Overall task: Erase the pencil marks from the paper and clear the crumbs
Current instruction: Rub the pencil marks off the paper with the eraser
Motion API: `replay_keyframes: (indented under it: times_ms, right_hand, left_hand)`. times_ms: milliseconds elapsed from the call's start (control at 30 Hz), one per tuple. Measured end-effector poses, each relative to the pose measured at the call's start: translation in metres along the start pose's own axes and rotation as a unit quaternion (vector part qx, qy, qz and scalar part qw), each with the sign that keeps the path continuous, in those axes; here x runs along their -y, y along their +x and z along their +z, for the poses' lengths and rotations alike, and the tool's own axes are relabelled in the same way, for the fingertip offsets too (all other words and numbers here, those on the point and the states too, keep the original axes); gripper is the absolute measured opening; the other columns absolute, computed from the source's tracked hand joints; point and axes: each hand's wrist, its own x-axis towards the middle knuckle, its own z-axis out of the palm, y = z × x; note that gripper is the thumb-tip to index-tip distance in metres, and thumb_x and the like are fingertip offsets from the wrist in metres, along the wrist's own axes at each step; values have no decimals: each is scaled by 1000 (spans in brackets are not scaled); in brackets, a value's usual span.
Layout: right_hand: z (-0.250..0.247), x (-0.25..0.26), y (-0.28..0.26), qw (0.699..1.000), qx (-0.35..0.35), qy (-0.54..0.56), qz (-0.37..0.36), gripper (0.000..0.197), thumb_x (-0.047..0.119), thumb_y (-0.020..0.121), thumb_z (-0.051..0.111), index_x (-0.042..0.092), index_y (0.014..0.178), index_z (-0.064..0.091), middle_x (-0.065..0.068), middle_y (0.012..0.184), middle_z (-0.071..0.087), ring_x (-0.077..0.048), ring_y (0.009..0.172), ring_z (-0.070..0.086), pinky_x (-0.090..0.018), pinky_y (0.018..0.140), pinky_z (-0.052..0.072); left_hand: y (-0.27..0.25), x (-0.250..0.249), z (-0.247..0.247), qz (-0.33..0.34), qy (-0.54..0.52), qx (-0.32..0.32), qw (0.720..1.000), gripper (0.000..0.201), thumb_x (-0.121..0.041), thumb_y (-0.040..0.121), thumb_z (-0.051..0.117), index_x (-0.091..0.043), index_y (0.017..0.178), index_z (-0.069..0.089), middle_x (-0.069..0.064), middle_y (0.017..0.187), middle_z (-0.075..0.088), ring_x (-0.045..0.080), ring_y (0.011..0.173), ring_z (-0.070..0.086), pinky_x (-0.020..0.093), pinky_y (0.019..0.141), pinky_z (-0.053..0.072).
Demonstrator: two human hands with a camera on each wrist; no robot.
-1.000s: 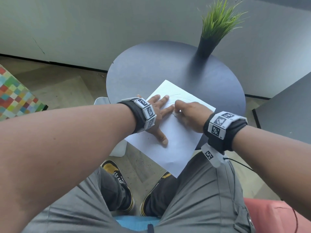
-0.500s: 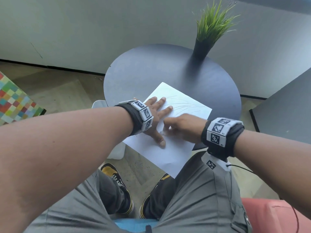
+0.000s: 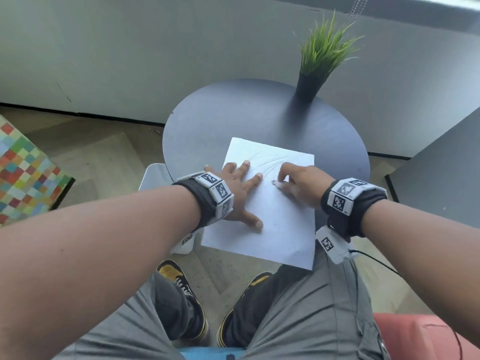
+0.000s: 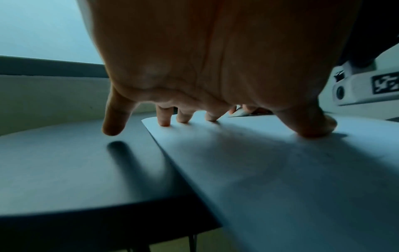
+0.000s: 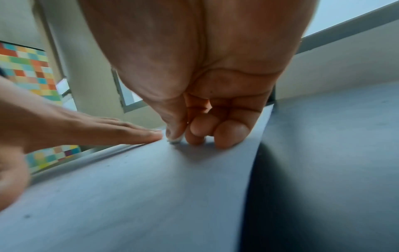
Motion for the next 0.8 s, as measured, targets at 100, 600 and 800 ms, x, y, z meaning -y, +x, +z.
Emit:
replay_keyframes:
  times_ms: [100, 600, 800]
  right_hand:
    - [-2, -10, 1, 1000, 7, 18, 25, 24, 54, 93, 47, 31, 100, 51, 1, 84, 62, -23, 81, 57, -33, 74, 48]
    - [-5, 47, 38, 999, 15, 12, -31, 22, 46, 95, 49, 26, 105, 50, 0, 96, 63, -24, 88, 58, -33, 71, 44]
    - [5, 64, 21, 992, 38, -49, -113, 18, 29, 98, 44, 16, 108, 51, -9, 99, 64, -30, 92, 58, -37, 75, 46]
  left_hand:
    - [-3, 16, -7, 20, 14, -53, 998, 104, -92, 66, 48, -38, 150, 22, 0, 158, 21, 28, 139, 25, 53, 102, 36]
    - [-1, 45, 18, 14, -48, -35, 998, 141, -102, 49, 42, -29, 155, -15, -11, 163, -21, 25, 151, -15, 68, 114, 5]
    - [4, 45, 15, 0, -40, -26, 999, 148, -103, 43, 45, -26, 156, -13, -9, 164, -19, 26, 152, -10, 67, 113, 13]
